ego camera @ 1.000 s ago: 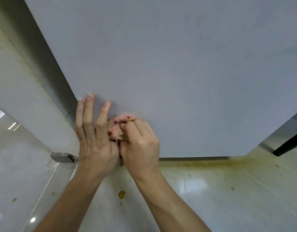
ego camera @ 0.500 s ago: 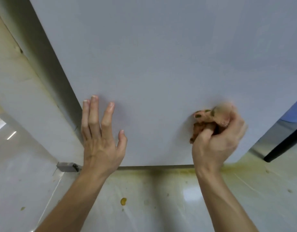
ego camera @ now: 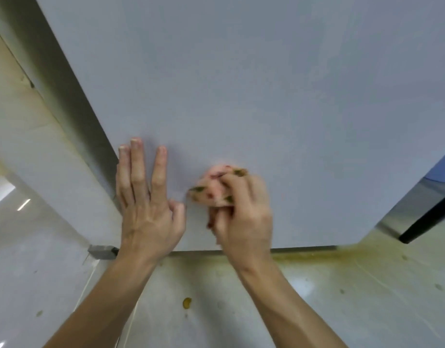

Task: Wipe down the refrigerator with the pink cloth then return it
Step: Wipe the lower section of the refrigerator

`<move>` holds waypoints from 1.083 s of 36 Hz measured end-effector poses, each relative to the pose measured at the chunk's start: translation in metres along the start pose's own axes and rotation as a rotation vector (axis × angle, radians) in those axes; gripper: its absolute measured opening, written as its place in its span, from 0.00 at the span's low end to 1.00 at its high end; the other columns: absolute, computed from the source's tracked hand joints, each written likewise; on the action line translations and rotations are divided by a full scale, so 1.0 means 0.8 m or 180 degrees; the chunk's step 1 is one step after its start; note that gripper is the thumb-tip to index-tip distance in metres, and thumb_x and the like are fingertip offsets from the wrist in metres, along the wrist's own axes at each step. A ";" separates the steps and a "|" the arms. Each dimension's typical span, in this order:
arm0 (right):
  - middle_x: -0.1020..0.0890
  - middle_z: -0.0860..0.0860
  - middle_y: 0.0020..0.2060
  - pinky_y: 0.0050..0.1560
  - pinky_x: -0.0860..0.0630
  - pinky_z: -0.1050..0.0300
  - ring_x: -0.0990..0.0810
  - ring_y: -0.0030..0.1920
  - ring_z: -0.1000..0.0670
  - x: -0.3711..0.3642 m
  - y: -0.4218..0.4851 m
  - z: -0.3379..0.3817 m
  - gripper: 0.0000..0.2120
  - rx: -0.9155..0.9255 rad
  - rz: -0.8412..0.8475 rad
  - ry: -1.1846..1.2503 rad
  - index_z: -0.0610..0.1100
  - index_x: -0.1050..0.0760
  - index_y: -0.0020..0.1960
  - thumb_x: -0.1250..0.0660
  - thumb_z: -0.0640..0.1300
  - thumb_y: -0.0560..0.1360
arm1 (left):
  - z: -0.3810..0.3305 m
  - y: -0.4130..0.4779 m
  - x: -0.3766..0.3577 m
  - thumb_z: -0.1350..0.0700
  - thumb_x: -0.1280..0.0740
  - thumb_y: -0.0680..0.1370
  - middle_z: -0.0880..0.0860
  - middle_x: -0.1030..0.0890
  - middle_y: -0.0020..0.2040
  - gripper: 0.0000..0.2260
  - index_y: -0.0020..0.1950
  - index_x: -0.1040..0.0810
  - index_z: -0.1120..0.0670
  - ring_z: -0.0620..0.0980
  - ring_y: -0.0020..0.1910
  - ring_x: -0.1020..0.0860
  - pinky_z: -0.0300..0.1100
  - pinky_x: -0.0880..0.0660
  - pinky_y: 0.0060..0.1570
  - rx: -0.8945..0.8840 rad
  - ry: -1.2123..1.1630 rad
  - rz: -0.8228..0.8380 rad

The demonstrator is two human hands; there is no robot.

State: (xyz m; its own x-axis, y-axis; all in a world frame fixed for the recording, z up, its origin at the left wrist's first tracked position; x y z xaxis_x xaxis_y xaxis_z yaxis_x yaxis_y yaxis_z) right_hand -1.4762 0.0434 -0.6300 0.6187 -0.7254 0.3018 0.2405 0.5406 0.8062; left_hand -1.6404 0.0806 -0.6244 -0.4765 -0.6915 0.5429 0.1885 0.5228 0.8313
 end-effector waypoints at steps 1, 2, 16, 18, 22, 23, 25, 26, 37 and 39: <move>0.19 0.43 0.52 0.56 0.23 0.56 0.21 0.53 0.43 0.020 0.003 -0.015 0.16 -0.0168 -0.0180 -0.0035 0.38 0.19 0.58 0.32 0.32 0.71 | -0.005 0.002 -0.002 0.68 0.32 0.69 0.67 0.49 0.82 0.44 0.83 0.45 0.60 0.62 0.84 0.57 0.67 0.48 0.80 -0.0036 -0.0003 0.0008; 0.20 0.44 0.53 0.60 0.27 0.59 0.23 0.54 0.44 0.042 0.007 -0.034 0.18 -0.0403 -0.0388 -0.0059 0.38 0.20 0.59 0.36 0.32 0.71 | -0.009 0.004 -0.003 0.67 0.32 0.70 0.68 0.49 0.82 0.43 0.83 0.45 0.60 0.63 0.84 0.57 0.67 0.48 0.80 -0.0060 -0.0007 0.0009; 0.21 0.47 0.57 0.57 0.21 0.47 0.20 0.57 0.47 0.101 0.054 -0.060 0.17 -0.1068 -0.1360 0.0191 0.38 0.22 0.65 0.35 0.35 0.76 | -0.012 0.020 -0.001 0.62 0.33 0.72 0.68 0.48 0.82 0.40 0.83 0.46 0.64 0.66 0.84 0.53 0.63 0.51 0.82 -0.0006 -0.0013 -0.0014; 0.18 0.45 0.54 0.55 0.20 0.49 0.19 0.54 0.44 0.070 0.061 -0.020 0.15 -0.0574 -0.0979 0.0299 0.37 0.20 0.61 0.33 0.34 0.75 | -0.009 0.020 0.002 0.63 0.33 0.72 0.68 0.49 0.82 0.41 0.82 0.46 0.66 0.65 0.84 0.54 0.62 0.51 0.82 0.0006 -0.0026 -0.0020; 0.15 0.45 0.52 0.52 0.21 0.47 0.18 0.52 0.40 -0.009 0.063 0.044 0.15 0.0070 -0.0014 0.0356 0.39 0.17 0.53 0.28 0.31 0.66 | 0.000 0.022 0.012 0.68 0.30 0.71 0.68 0.49 0.82 0.43 0.82 0.48 0.69 0.65 0.84 0.54 0.62 0.52 0.82 0.0047 -0.0065 -0.0139; 0.15 0.45 0.50 0.48 0.21 0.45 0.18 0.50 0.41 -0.025 0.060 0.059 0.13 0.0151 0.0134 0.0342 0.40 0.17 0.49 0.28 0.31 0.66 | 0.002 0.021 0.014 0.67 0.28 0.72 0.68 0.49 0.82 0.43 0.81 0.48 0.70 0.67 0.83 0.53 0.61 0.51 0.82 0.0073 -0.0095 -0.0177; 0.17 0.47 0.44 0.37 0.22 0.45 0.21 0.46 0.43 -0.046 0.056 0.079 0.05 0.0318 0.0262 0.0271 0.40 0.19 0.44 0.31 0.33 0.69 | 0.006 0.020 0.019 0.60 0.27 0.77 0.68 0.49 0.82 0.41 0.81 0.48 0.71 0.69 0.83 0.51 0.59 0.51 0.83 0.0161 -0.0144 -0.0234; 0.19 0.47 0.42 0.33 0.23 0.46 0.23 0.44 0.44 -0.050 0.054 0.083 0.04 0.0380 0.0300 0.0237 0.40 0.20 0.43 0.33 0.35 0.71 | 0.009 0.018 0.020 0.59 0.28 0.79 0.68 0.49 0.82 0.40 0.81 0.48 0.70 0.68 0.83 0.51 0.59 0.51 0.83 0.0207 -0.0159 -0.0218; 0.29 0.46 0.59 0.56 0.20 0.55 0.21 0.55 0.61 0.097 0.065 -0.028 0.27 -0.0742 -0.1052 0.0487 0.36 0.29 0.67 0.42 0.25 0.69 | 0.005 0.021 0.035 0.74 0.35 0.65 0.69 0.48 0.82 0.44 0.81 0.46 0.70 0.70 0.83 0.51 0.58 0.52 0.83 0.0273 -0.0250 -0.0025; 0.30 0.46 0.56 0.54 0.22 0.58 0.27 0.55 0.62 0.110 0.081 -0.031 0.27 -0.0765 -0.1373 0.0294 0.33 0.28 0.65 0.42 0.25 0.67 | 0.005 0.023 0.036 0.74 0.36 0.66 0.69 0.48 0.82 0.44 0.82 0.46 0.69 0.69 0.83 0.51 0.57 0.52 0.83 0.0276 -0.0274 0.0070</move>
State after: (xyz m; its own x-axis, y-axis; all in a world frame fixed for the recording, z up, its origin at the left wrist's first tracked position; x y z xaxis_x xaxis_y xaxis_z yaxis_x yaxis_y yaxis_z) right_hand -1.3879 0.0249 -0.5637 0.4859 -0.8695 -0.0882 0.6477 0.2905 0.7043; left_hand -1.6541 0.0723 -0.5940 -0.5457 -0.6359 0.5457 0.1265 0.5812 0.8038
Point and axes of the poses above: each hand's wrist, its own y-axis towards the middle knuckle, its own x-axis out of the back of the hand, z = x × y, the point moved 4 cm from there along y, towards the middle knuckle
